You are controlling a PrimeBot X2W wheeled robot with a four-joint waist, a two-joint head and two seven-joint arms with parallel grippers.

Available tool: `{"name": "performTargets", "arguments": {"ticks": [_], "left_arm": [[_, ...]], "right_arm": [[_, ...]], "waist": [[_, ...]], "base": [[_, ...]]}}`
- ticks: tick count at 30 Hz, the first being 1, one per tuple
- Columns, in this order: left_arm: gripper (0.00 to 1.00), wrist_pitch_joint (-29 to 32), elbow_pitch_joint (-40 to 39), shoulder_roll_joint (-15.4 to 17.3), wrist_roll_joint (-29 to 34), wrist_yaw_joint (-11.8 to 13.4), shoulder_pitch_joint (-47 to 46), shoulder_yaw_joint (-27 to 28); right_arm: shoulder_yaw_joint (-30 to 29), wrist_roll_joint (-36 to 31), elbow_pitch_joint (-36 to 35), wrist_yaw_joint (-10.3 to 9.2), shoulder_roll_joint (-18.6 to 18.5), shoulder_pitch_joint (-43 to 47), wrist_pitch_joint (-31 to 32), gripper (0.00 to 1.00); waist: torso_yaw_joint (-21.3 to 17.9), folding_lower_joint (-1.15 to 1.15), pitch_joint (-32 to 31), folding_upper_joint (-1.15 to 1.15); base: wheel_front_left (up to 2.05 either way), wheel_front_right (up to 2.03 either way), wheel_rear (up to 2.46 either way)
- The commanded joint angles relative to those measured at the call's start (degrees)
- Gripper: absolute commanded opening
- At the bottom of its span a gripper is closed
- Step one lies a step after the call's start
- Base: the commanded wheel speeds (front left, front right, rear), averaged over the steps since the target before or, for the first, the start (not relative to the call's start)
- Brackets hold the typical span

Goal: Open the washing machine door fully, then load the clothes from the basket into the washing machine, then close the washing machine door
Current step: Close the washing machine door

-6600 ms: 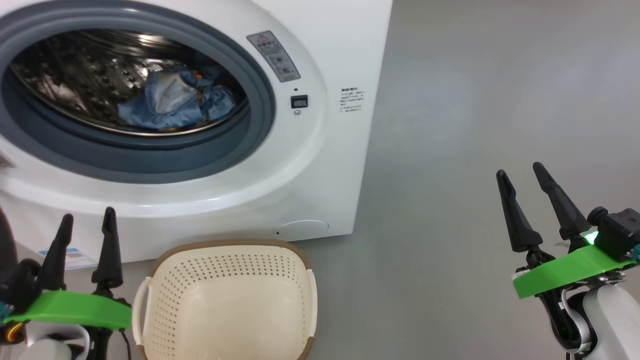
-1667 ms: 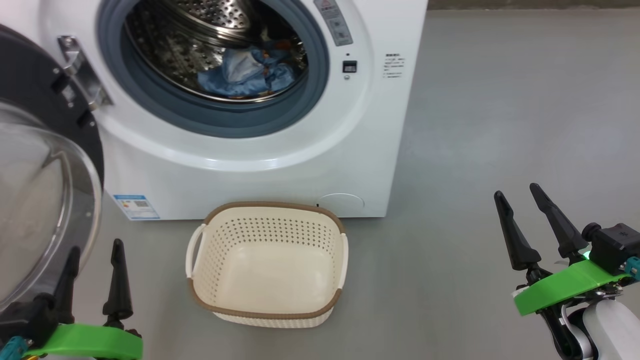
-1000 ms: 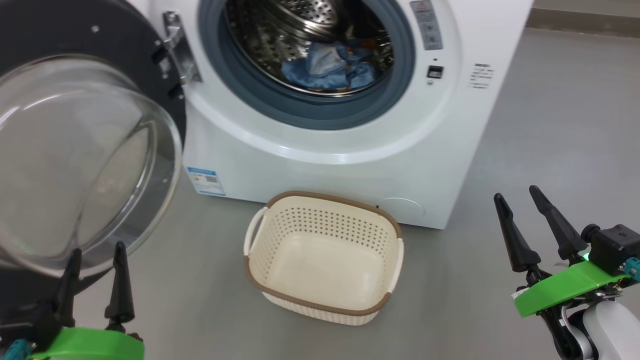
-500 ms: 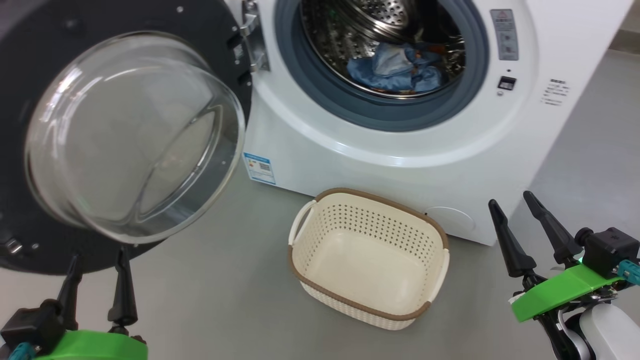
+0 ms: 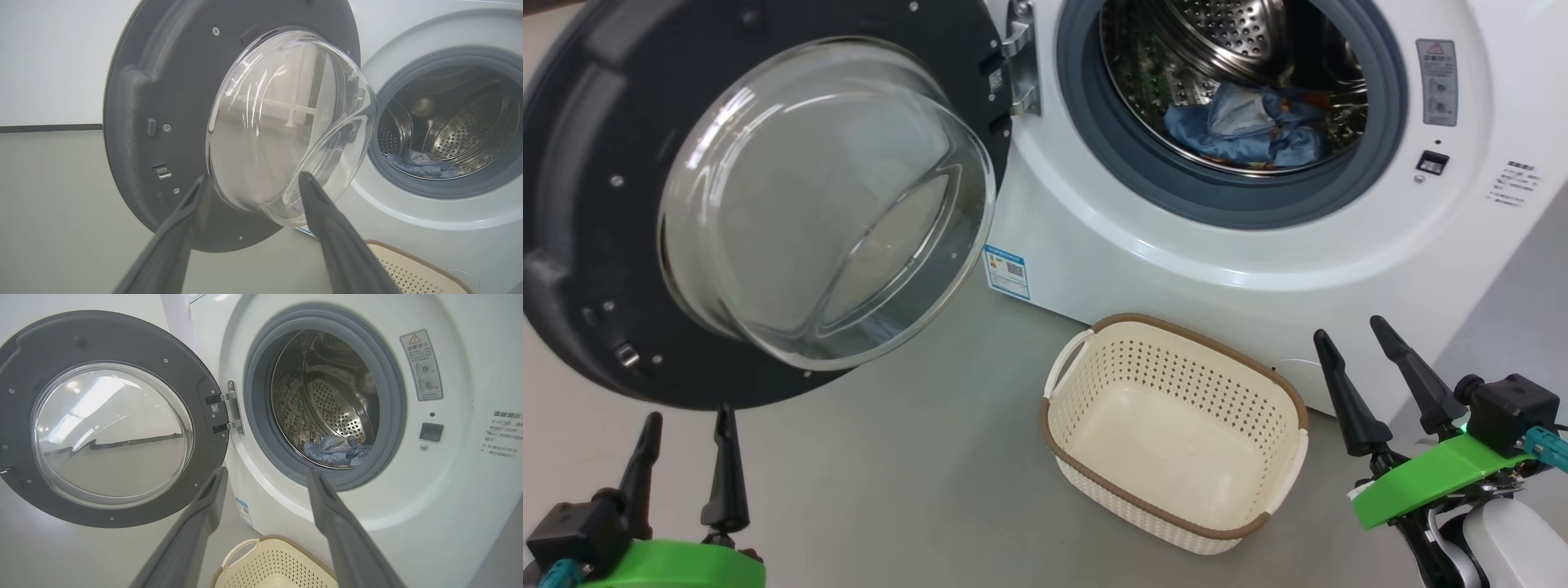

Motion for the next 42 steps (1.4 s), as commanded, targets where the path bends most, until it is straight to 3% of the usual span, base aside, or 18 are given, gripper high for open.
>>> {"name": "performTargets", "arguments": {"ticks": [1,40,41,42], "left_arm": [[1.0,0.1,-1.5,2.2,0.4,0.3,-0.8,1.8],[1.0,0.1,-2.4,3.3,-0.6,1.5,-0.2,1.5],[0.82,0.1,-2.4,3.3,-0.6,1.5,-0.2,1.5],[0.4,0.1,-2.5,3.4,-0.7,1.5,-0.3,1.5]], "right_arm": [[1.1,1.0,-1.1,0.42,-0.8,-0.9,-0.5,1.0],[1.7,1.2,-1.4,0.42,-0.4,-0.7,-0.5,1.0],[1.6,1.2,-1.4,0.42,-0.4,-0.7,-0.5,1.0],[1.6,1.2,-1.4,0.42,-0.5,-0.7,-0.5,1.0]], "waist": [[0.8,0.0,-0.1,0.0],[1.6,0.0,-0.5,0.0],[1.6,0.0,-0.4,0.0],[1.6,0.0,-0.4,0.0]], "base": [[0.0,0.0,0.0],[0.0,0.0,0.0],[0.0,0.0,0.0],[0.0,0.0,0.0]]}}
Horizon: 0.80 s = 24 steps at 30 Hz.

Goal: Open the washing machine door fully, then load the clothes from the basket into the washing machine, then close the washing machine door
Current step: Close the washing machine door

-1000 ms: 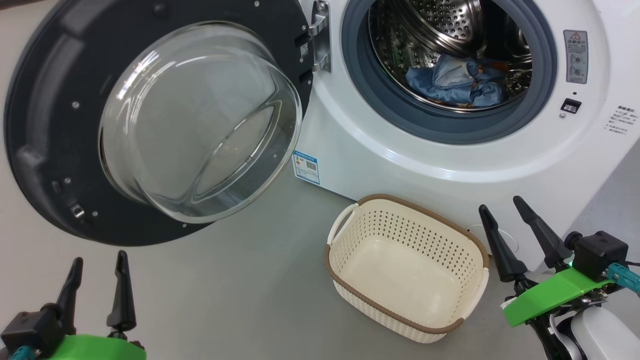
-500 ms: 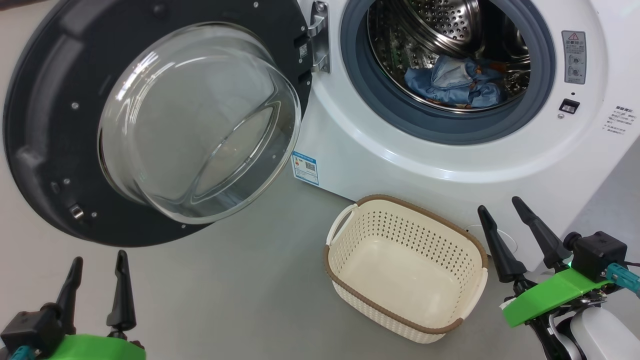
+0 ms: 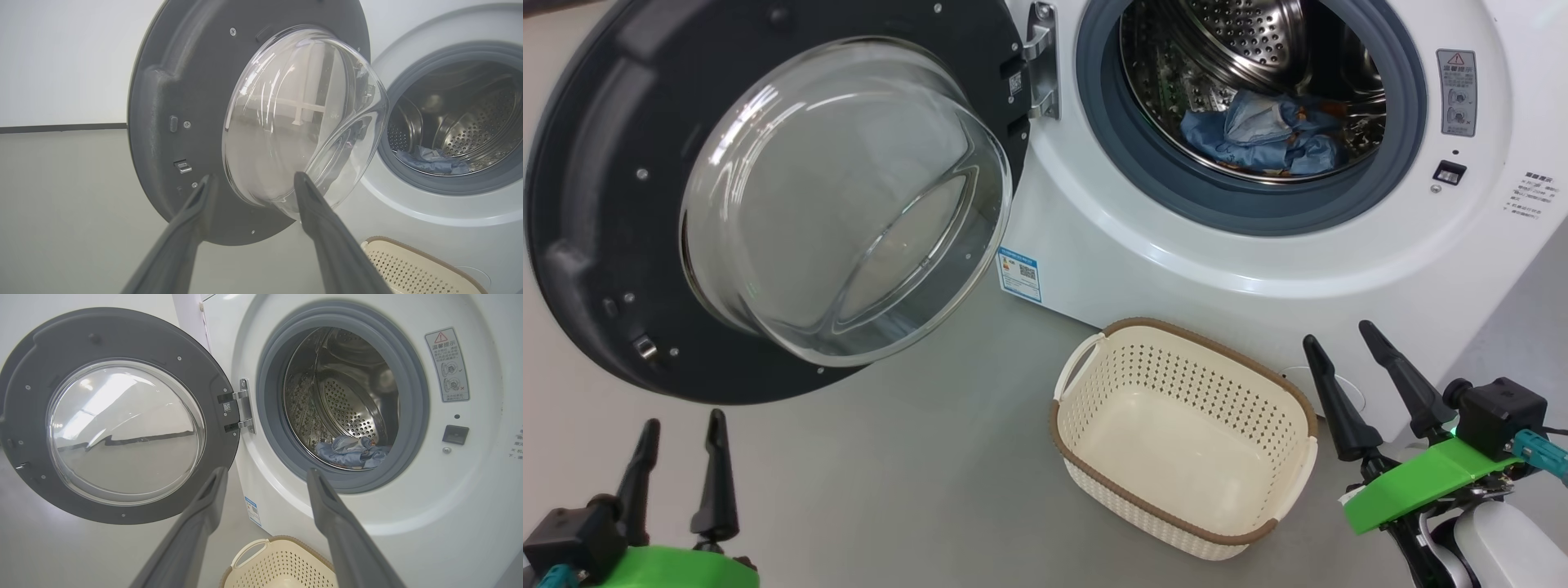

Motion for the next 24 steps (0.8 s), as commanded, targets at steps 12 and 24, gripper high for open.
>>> {"name": "performTargets", "arguments": {"ticks": [12,24], "left_arm": [[0.0,2.0,-6.6,5.2,-3.3,-3.1,-5.1,3.2],[0.0,8.7,-14.1,11.4,-18.1,-9.3,-17.5,12.5]], "right_arm": [[0.3,1.2,-1.4,0.42,-0.9,-0.3,-0.5,1.0],[0.7,1.2,-1.8,0.42,-1.3,-0.2,-0.5,1.0]], "waist": [[-0.2,0.0,-0.1,0.0],[-2.0,0.0,0.4,0.0]], "base": [[0.0,0.0,0.0],[0.0,0.0,0.0]]}}
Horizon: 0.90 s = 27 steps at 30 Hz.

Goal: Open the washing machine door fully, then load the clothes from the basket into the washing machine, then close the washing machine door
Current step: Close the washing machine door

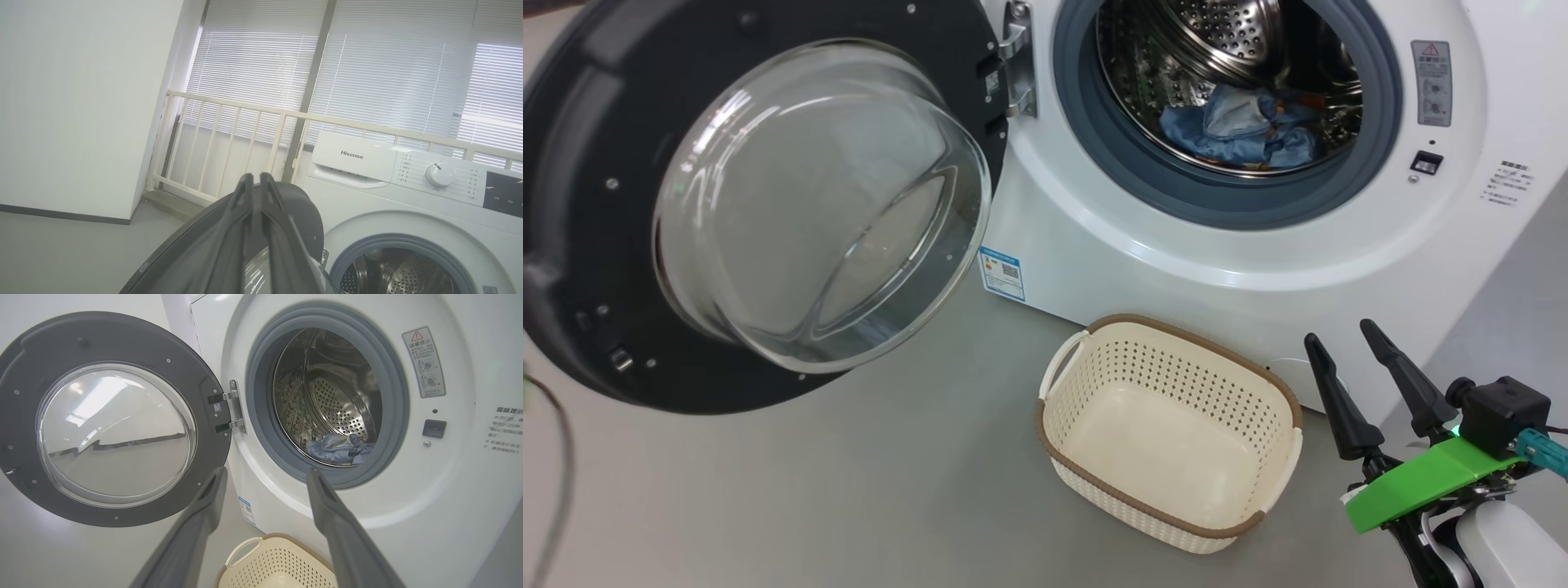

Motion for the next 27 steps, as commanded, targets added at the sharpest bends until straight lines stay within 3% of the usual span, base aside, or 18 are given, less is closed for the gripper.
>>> {"name": "performTargets", "arguments": {"ticks": [1,7,13,21,27], "left_arm": [[0.0,0.6,-1.2,3.2,-1.6,-0.4,-3.6,3.3],[0.0,5.9,6.4,5.5,-16.7,-1.7,-13.2,11.1],[0.0,10.7,20.2,7.3,-27.8,-0.7,-19.8,18.0],[0.0,11.5,39.3,9.9,-35.7,-0.2,-23.1,26.3],[0.0,12.0,48.8,12.6,-36.6,-0.8,-23.9,27.9]], "right_arm": [[0.7,0.4,-1.5,0.42,-1.2,-0.2,-0.5,1.0],[1.5,0.5,-1.5,0.42,-2.1,-0.8,-0.5,1.0],[2.8,0.4,-1.2,0.42,-3.2,-2.4,-0.5,1.0],[3.2,0.3,-0.8,0.42,-4.7,-3.3,-0.5,1.0],[4.5,0.8,-1.2,0.42,-6.2,-4.2,-0.3,1.0]], "waist": [[-0.6,0.0,0.3,0.0],[-2.4,0.0,1.5,0.0],[-4.9,0.0,3.5,0.0],[-8.3,0.0,5.2,0.0],[-10.3,0.0,6.3,0.0]], "base": [[0.0,0.0,0.0],[0.0,0.0,0.0],[0.0,0.0,0.0],[0.0,0.0,0.0],[0.0,0.0,0.0]]}}
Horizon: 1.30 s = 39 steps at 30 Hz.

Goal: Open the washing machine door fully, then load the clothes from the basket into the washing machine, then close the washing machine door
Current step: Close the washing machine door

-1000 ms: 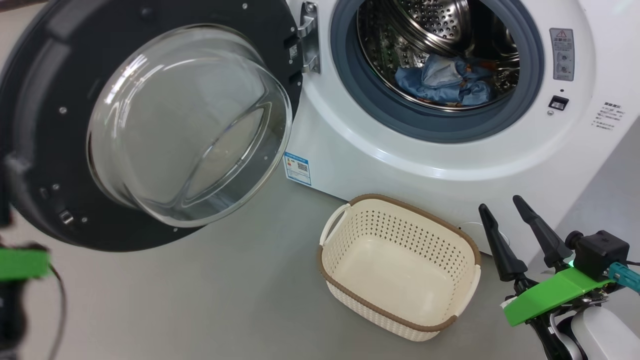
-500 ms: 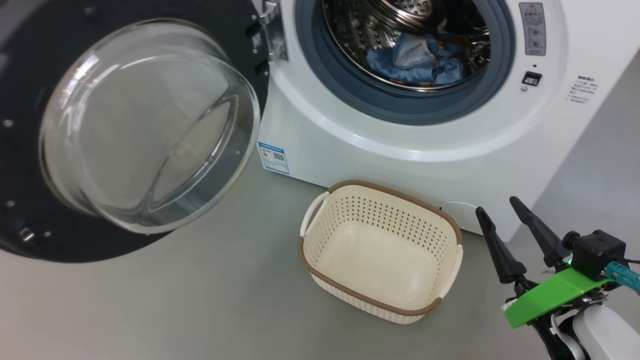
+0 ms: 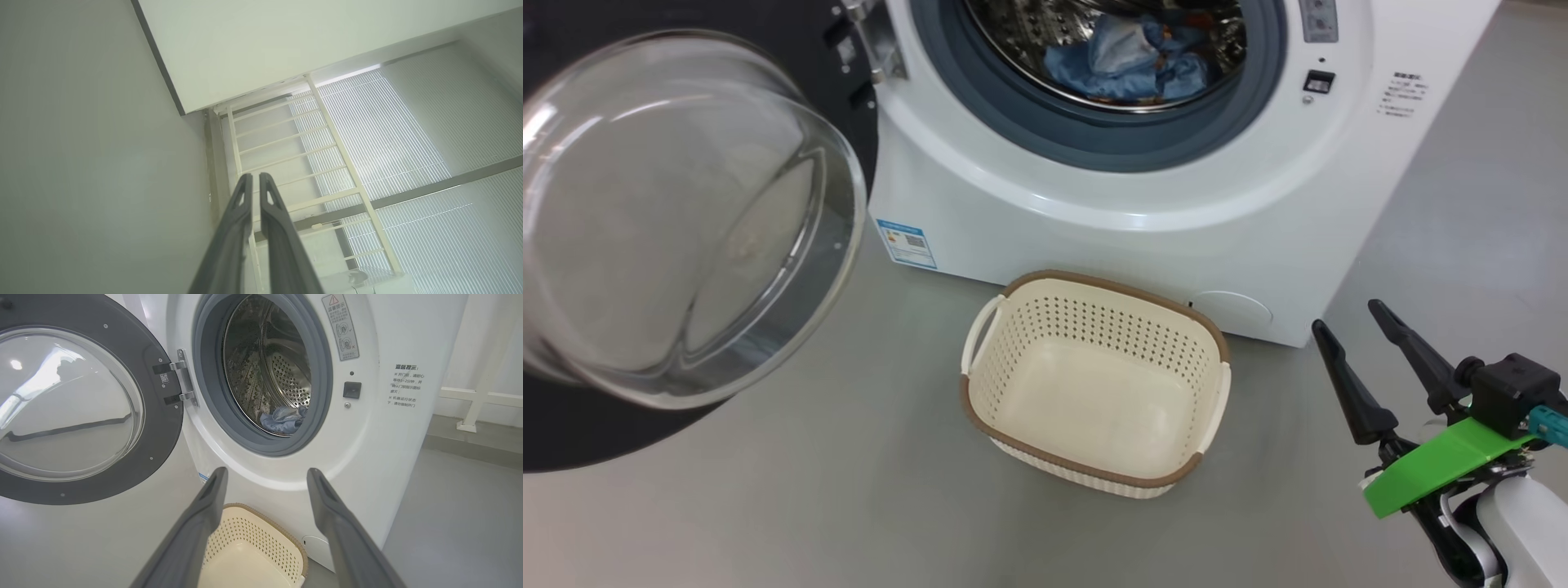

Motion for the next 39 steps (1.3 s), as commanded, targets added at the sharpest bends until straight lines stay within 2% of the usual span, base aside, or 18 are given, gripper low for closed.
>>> {"name": "performTargets", "arguments": {"ticks": [1,10,16,20,30,39], "left_arm": [[0.0,0.6,0.0,4.8,0.0,-0.4,-1.3,0.7],[0.0,3.6,8.7,6.9,0.0,-1.8,-2.5,0.1],[0.0,6.9,11.1,7.0,0.1,-2.3,-2.9,-0.9],[0.0,11.4,12.5,6.5,0.4,-2.5,-2.9,-2.5],[0.0,23.7,11.8,5.3,0.6,-2.9,-1.8,-6.0],[0.0,33.1,5.6,3.0,0.2,-3.0,2.1,-8.7]], "right_arm": [[0.7,0.6,-1.3,0.42,-1.4,-1.3,-0.3,1.0],[0.6,0.5,-2.2,0.42,-2.1,-1.9,0.0,1.0],[0.3,0.1,-2.2,0.42,-2.0,-2.1,0.0,1.0],[-0.1,-0.1,-2.1,0.42,-1.9,-2.3,0.1,1.0],[-0.4,-0.2,-1.4,0.42,-0.9,-1.6,-0.1,1.0],[-0.7,0.5,-0.5,0.42,0.4,-0.7,-0.3,1.0]], "waist": [[-1.0,0.0,1.0,0.0],[-2.8,0.0,3.4,0.0],[-2.8,0.0,4.4,0.0],[-2.6,0.0,4.8,0.0],[-1.3,0.0,3.1,0.0],[0.3,0.0,0.5,0.0]], "base": [[0.0,0.0,0.0],[0.0,0.0,0.0],[0.0,0.0,0.0],[0.0,0.0,0.0],[0.0,0.0,0.0],[0.0,0.0,0.0]]}}
